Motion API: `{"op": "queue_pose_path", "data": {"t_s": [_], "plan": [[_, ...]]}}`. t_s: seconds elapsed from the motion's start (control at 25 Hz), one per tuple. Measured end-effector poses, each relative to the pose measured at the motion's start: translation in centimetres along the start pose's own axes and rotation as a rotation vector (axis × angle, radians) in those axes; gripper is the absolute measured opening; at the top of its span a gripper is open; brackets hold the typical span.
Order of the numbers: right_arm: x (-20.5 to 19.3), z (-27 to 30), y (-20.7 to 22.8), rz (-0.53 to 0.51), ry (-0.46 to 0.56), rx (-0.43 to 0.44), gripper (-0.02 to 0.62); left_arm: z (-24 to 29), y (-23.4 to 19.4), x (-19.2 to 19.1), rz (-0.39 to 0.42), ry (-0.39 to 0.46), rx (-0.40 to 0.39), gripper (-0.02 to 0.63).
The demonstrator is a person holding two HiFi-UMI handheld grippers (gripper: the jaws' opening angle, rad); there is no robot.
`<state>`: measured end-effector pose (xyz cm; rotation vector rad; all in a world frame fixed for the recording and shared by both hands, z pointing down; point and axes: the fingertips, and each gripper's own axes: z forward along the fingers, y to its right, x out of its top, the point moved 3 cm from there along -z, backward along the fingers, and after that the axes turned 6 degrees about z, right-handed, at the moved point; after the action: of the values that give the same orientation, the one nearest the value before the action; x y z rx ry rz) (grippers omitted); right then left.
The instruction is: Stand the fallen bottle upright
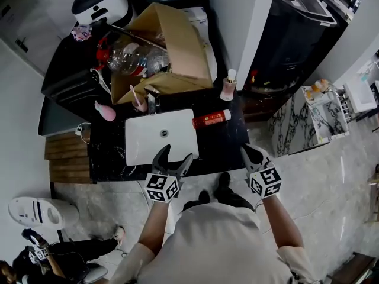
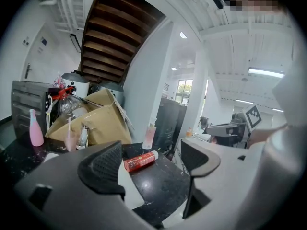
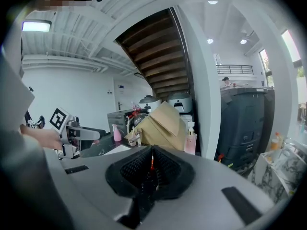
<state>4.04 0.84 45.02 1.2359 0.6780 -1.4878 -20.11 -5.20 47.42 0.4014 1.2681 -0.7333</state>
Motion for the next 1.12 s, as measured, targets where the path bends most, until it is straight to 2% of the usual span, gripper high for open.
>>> {"op": "queue_pose_path", "data": {"t_s": [0.56, 1.12], "plan": [[1.0, 5.8, 6.9, 0.023, -0.041, 0.109, 0.032, 7.4, 0.3, 1.3, 0.002, -0.037, 0.047, 0.376], [0.3, 10.1, 13.5, 0.067, -0.101, 0.188, 0.032, 15.9, 0.4, 0.3, 0.072, -0.163, 0.031, 0.376]]}}
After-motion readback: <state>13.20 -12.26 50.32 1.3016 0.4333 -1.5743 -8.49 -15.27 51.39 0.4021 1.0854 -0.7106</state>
